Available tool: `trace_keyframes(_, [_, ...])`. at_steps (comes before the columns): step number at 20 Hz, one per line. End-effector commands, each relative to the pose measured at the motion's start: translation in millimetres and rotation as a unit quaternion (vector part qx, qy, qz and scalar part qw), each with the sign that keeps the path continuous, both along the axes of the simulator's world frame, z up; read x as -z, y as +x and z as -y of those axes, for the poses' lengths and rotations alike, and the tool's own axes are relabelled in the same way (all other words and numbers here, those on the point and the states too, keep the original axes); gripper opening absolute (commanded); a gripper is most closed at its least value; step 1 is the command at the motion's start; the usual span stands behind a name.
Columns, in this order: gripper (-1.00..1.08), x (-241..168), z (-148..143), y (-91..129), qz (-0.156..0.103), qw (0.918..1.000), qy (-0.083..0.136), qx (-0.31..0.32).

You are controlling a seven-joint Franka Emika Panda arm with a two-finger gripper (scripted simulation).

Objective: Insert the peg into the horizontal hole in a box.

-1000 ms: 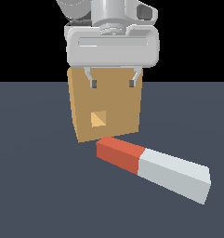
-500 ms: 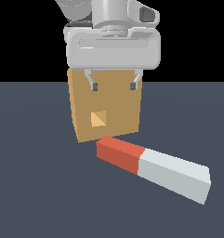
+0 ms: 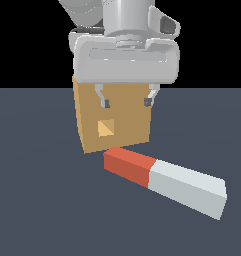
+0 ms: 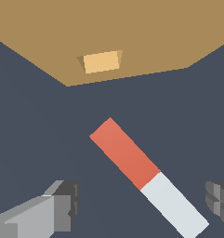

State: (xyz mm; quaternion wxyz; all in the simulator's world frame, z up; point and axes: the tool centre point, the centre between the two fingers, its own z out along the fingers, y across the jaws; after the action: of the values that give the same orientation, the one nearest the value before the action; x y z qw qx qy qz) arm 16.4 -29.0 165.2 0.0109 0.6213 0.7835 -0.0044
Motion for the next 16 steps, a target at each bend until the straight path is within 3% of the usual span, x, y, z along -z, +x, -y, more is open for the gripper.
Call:
trace_keyframes(1, [1.0,7,8,4,-0.001,0.9997,0.001,-0.026])
trace_keyframes(9, [1.0,28,30,21,-0.003,0.9935,0.003,-0.113])
trace_keyframes(16, [1.0,49,48,41,-0.004,0.981,0.005,-0.194])
